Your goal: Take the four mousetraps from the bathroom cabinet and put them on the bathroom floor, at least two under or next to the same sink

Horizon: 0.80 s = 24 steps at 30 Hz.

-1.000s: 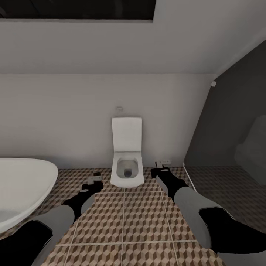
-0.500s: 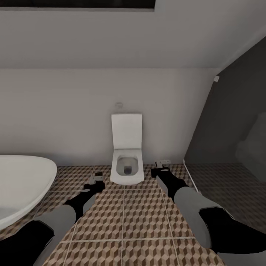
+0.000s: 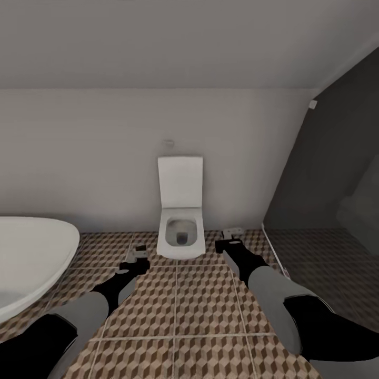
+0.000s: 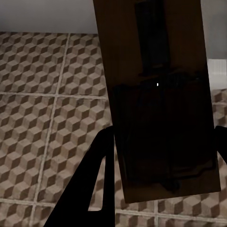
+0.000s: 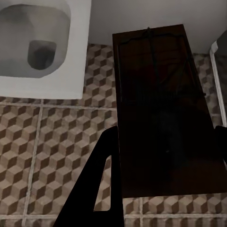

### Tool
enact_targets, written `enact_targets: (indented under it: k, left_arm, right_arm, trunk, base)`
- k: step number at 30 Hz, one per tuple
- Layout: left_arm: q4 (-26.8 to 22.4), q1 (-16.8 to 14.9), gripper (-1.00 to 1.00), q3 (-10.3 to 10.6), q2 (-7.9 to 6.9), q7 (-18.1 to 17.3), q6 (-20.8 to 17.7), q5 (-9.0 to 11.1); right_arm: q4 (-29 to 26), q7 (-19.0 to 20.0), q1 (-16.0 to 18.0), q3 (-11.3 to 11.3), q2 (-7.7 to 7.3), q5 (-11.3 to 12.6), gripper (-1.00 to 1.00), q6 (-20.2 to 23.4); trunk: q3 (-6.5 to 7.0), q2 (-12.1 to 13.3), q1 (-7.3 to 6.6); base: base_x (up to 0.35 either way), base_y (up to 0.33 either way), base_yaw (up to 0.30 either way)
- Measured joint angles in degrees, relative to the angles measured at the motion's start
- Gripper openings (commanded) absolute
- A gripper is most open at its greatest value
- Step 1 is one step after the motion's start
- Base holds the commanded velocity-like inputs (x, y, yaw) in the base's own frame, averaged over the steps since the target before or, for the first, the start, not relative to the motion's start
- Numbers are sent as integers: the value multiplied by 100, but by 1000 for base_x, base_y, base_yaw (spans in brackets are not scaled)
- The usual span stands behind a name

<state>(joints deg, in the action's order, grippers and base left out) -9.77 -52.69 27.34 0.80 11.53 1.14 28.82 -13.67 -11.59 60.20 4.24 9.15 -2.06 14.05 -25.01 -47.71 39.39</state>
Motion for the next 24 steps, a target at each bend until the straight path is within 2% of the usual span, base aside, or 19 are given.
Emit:
enact_targets:
  k: [3, 10, 12, 18, 24]
  left_arm:
    - [1, 0, -100, 0, 6, -2, -72, 2]
    - [5, -1, -100, 0, 40, -3, -127, 4]
    - [6, -1, -100, 0, 42, -3, -131, 4]
    - [6, -1, -100, 0, 44, -3, -133, 4]
    - [13, -1, -100, 7, 38, -3, -129, -1]
  right_arm:
    - [-4, -9, 1, -7, 2, 79, -100, 104]
    - [-60, 2, 0, 1, 3, 962, -100, 968]
    - [-67, 2, 1, 3, 2, 1066, -100, 1040]
    - [-73, 2, -1, 4, 1, 1160, -100, 1114]
    - [-80, 3, -2, 5, 1, 1172, -100, 1124]
  trunk:
    - [-82, -121, 66]
    - [-271, -402, 220]
    - [-323, -482, 264]
    - [-479, -723, 396]
    - [-522, -725, 396]
  base:
    - [0, 0, 0]
    - [0, 0, 0]
    - [0, 0, 0]
    - [0, 0, 0]
    - [0, 0, 0]
